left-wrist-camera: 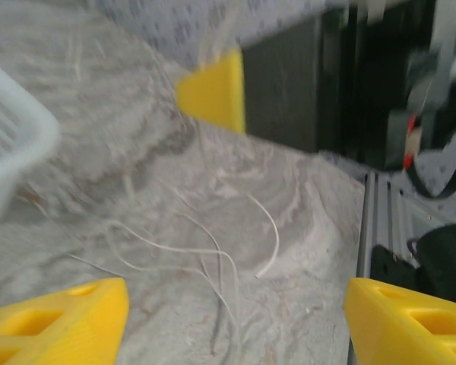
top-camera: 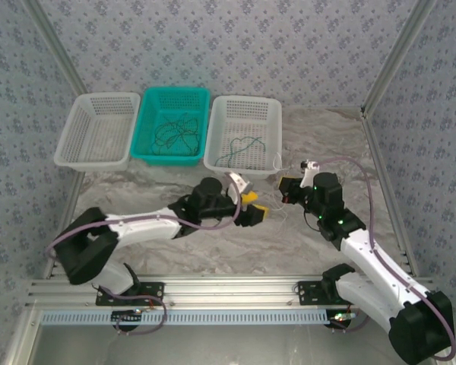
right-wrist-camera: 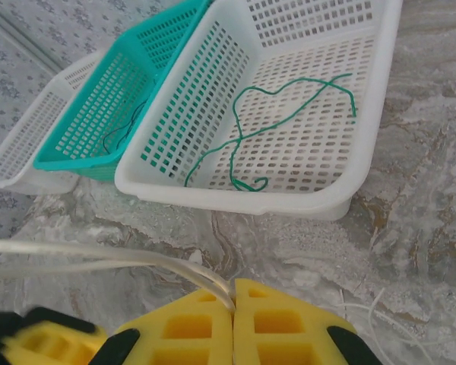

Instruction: Untangle the cables

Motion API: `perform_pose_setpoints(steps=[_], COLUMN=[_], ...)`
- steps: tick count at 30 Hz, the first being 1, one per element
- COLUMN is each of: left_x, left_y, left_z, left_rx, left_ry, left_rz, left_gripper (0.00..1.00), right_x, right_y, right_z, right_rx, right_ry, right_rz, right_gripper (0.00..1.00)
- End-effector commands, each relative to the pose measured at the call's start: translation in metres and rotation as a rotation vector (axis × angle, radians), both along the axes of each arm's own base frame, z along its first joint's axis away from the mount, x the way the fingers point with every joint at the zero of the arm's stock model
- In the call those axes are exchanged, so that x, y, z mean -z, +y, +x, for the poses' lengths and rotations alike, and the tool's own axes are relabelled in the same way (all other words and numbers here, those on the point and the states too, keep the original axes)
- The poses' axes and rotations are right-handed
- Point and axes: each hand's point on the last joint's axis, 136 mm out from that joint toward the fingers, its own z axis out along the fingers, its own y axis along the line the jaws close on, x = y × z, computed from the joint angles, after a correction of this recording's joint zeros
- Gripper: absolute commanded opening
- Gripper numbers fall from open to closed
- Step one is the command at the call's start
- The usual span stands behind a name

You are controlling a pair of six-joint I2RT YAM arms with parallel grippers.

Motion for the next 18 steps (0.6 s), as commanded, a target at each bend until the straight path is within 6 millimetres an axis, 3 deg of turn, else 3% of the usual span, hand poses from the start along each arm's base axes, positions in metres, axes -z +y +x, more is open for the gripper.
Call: perform_pose_setpoints(steps=[1,3,6,10,14,18], left_x=[-0.033,-0.019,-0.014,-0.014,-0.015,-0.021], left_y=[-0.025,-0.034,-0.042,-0.049,-0.046,-0.039], left_z=[0.014,0.016,0.019,0.024,0.027,0.026], left_rx=[-0.013,0.001,0.008,0.001,-0.024,-0.038], left_ry=[-0.028,0.010,0.047,0.064,0.058,0.052], left_rz=[-0.162,-0.168,-0.222,-0.246,-0.247,-0.244], left_gripper=[0.76,0.76,0.71,0.45,0.01,0.00], right_x=[-0.013,-0.014,-0.014,-0.011,-0.006,0.004], right_y=[-0.002,-0.003,-0.005,-0.007,-0.010,-0.017], right_z=[0.003,0.002,-0.001,-0.001,-0.001,-0.002], right_rx=[0.032,0.038,0.041,0.055,0.068,0.095], right_ry=[-0.011,-0.014,-0.016,-0.008,0.003,0.014], right_rz=[0.027,0.025,0.026,0.025,0.004,-0.025], right_gripper=[0.07,0.07,0.07,0.07,0.12,0.24])
